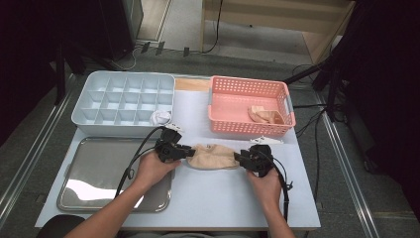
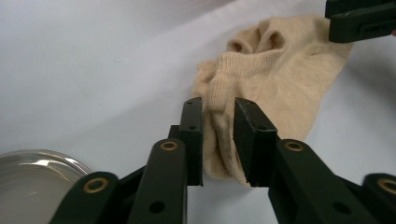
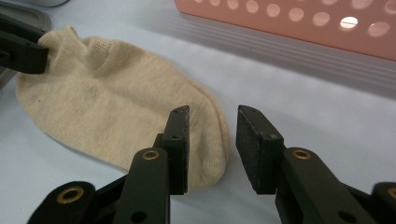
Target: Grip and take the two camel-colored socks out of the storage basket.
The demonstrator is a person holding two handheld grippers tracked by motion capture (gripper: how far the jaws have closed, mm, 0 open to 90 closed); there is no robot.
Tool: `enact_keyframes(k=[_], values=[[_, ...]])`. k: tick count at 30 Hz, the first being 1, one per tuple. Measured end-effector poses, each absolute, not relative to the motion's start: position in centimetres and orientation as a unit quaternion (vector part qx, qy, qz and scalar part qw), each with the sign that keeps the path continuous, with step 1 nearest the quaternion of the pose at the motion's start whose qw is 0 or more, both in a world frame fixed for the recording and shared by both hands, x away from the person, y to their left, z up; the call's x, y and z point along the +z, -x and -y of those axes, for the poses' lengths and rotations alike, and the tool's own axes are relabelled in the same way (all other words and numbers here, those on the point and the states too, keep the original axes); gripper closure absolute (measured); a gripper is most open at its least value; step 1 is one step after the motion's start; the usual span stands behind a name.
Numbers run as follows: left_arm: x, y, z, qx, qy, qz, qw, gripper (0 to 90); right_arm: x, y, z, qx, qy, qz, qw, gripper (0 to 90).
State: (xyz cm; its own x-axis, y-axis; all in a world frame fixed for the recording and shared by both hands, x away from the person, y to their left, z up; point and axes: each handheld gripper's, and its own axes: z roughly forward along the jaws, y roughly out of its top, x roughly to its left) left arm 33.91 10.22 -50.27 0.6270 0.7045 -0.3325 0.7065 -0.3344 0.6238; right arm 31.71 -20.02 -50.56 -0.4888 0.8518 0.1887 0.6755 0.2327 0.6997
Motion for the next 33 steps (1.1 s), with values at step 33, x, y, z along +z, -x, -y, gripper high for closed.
enact_keyframes(k=[33], values=[[-47.8, -32.7, -7.1, 0.007, -0.841, -0.367, 0.398, 90.0, -51.7, -31.6, 19.0, 0.362, -0.497, -0.781, 0.108, 82.2]])
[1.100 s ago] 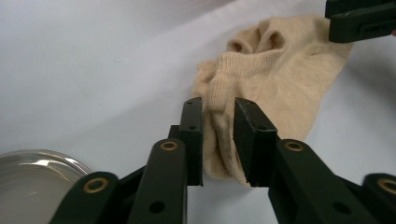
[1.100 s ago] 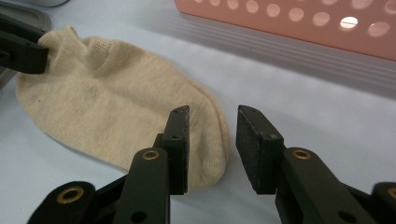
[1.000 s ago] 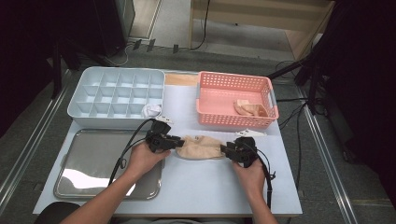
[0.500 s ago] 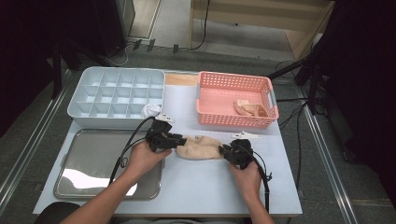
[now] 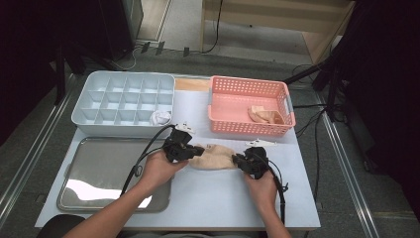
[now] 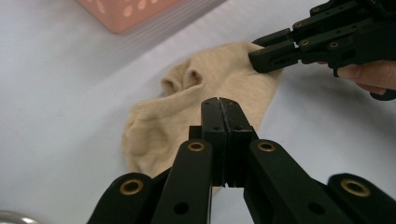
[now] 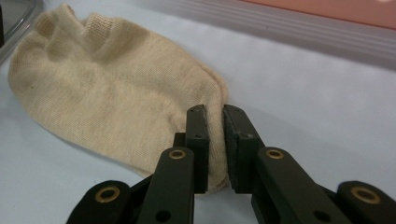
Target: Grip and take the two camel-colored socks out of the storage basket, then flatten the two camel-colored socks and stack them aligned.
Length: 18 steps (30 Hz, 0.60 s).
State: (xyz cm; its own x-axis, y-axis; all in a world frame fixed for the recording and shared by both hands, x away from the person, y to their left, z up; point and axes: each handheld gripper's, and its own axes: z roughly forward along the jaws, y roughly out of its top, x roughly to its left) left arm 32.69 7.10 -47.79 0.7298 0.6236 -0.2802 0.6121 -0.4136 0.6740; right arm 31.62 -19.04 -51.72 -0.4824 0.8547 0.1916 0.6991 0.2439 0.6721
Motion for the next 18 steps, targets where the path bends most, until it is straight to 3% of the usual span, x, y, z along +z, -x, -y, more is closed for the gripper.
enact_keyframes(k=[18], values=[[-50.7, -33.5, -4.8, 0.007, -0.86, -0.364, 0.358, 89.6, -51.7, -31.7, 19.1, 0.361, -0.502, -0.779, 0.1, 82.4]])
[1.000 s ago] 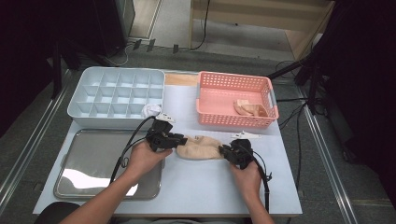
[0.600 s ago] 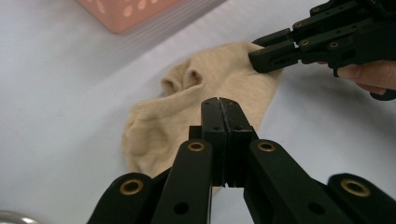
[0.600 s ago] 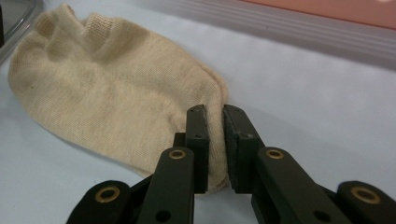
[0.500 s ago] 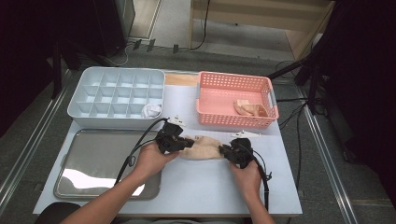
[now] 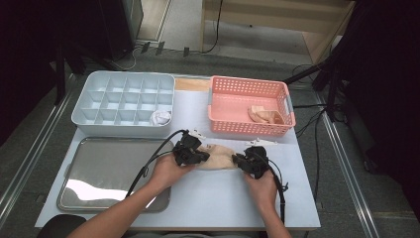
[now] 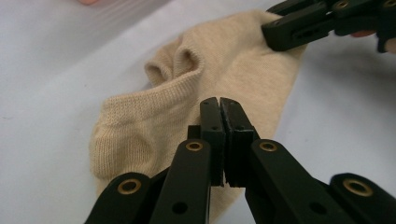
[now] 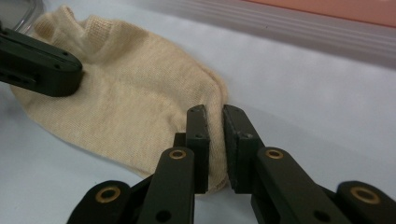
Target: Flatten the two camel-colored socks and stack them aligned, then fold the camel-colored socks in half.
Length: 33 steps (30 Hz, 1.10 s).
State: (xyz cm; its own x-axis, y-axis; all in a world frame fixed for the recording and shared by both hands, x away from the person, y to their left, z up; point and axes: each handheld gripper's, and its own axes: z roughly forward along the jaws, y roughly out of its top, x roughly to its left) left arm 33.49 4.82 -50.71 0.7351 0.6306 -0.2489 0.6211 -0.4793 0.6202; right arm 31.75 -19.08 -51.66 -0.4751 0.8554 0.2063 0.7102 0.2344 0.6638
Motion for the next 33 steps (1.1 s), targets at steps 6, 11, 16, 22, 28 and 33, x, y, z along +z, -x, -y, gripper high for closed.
enact_keyframes(k=[6, 11, 16, 22, 28, 33], values=[[-50.92, -33.64, -4.8, 0.006, -0.859, -0.367, 0.358, 89.7, -51.57, -31.83, 19.04, 0.357, -0.501, -0.781, 0.101, 82.7], [-51.18, -33.8, -4.85, 0.007, -0.86, -0.367, 0.355, 90.0, -51.53, -31.8, 19.01, 0.356, -0.501, -0.782, 0.103, 83.0], [-51.25, -33.91, -4.91, 0.006, -0.86, -0.367, 0.355, 90.0, -51.5, -31.79, 19.09, 0.353, -0.494, -0.787, 0.109, 83.6], [-51.28, -33.92, -4.92, 0.006, -0.86, -0.366, 0.355, 90.0, -51.47, -31.8, 19.07, 0.353, -0.499, -0.784, 0.105, 83.6], [-51.3, -33.92, -4.89, 0.007, -0.86, -0.367, 0.355, 90.0, -51.29, -31.8, 19.07, 0.353, -0.499, -0.784, 0.103, 83.9], [-51.29, -33.91, -4.87, 0.008, -0.86, -0.367, 0.354, 90.0, -50.72, -31.76, 19.01, 0.352, -0.499, -0.786, 0.099, 83.9]])
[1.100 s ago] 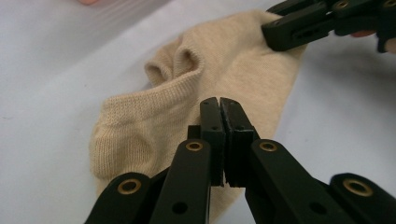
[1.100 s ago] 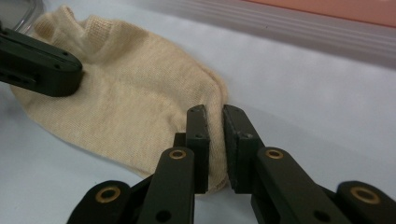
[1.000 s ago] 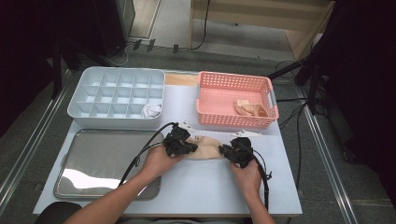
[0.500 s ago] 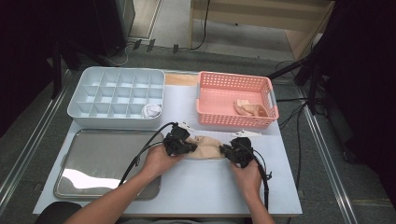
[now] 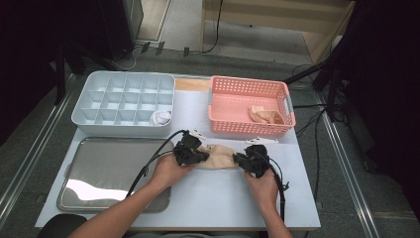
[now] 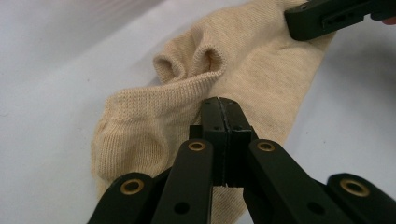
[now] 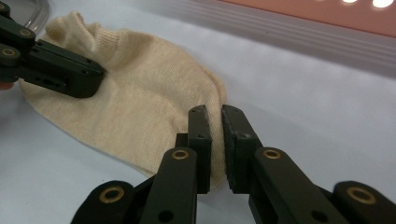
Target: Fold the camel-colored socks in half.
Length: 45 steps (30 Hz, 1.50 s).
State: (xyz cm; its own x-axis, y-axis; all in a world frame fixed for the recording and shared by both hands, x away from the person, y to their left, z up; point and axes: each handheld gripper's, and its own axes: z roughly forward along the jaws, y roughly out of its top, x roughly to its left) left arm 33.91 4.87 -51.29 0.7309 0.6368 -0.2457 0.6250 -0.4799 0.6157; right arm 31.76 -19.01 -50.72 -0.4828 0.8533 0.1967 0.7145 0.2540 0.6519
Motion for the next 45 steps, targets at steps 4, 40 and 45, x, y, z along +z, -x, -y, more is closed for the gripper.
enact_keyframes(k=[4, 40, 45], values=[[-51.3, -33.9, -4.9, 0.008, -0.859, -0.367, 0.356, 90.0, -50.1, -31.7, 18.7, 0.362, -0.491, -0.787, 0.097, 83.8], [-50.3, -34.0, -5.9, -0.004, -0.839, -0.387, 0.383, 88.8, -47.6, -31.3, 15.7, 0.396, -0.457, -0.793, 0.072, 83.5], [-51.3, -34.3, -5.0, -0.012, -0.845, -0.386, 0.37, 88.9, -47.6, -31.4, 15.4, 0.394, -0.453, -0.797, 0.067, 83.3]])
